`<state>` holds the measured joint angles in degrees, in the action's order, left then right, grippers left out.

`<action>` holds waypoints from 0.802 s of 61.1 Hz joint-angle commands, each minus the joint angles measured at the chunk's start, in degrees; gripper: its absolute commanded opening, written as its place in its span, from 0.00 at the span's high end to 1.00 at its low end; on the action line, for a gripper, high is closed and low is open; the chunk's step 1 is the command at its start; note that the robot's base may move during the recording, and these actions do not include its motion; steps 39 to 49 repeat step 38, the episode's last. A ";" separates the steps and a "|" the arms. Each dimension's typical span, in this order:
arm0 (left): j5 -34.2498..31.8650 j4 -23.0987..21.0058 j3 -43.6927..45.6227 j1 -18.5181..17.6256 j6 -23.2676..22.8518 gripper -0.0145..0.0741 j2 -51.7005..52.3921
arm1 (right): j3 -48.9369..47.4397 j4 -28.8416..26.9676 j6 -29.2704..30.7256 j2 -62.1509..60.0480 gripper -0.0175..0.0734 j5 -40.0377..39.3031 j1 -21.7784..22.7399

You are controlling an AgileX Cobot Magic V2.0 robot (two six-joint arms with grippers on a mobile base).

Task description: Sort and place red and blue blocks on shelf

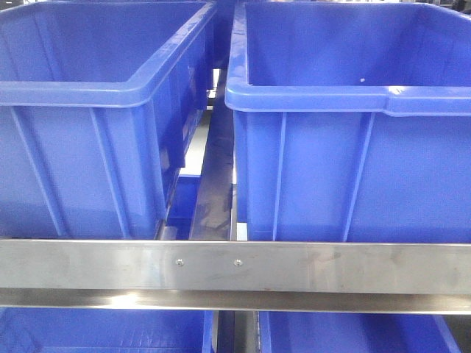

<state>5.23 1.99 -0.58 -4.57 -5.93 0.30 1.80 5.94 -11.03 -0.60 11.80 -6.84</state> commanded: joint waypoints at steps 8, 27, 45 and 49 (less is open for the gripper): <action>-5.23 -0.53 -2.40 0.10 -0.03 0.70 1.04 | -1.20 0.73 0.67 -1.16 0.75 -4.86 0.06; -5.23 -0.53 -2.40 0.10 -0.03 0.70 1.04 | -1.20 0.73 0.67 -1.16 0.75 -4.86 0.06; -5.23 -0.53 -2.40 0.10 -0.03 0.70 1.04 | -1.20 0.73 0.67 -1.16 0.75 -4.86 0.06; -5.23 -0.53 -2.40 0.10 -0.03 0.70 1.04 | -1.20 0.73 0.67 -1.16 0.75 -4.86 0.06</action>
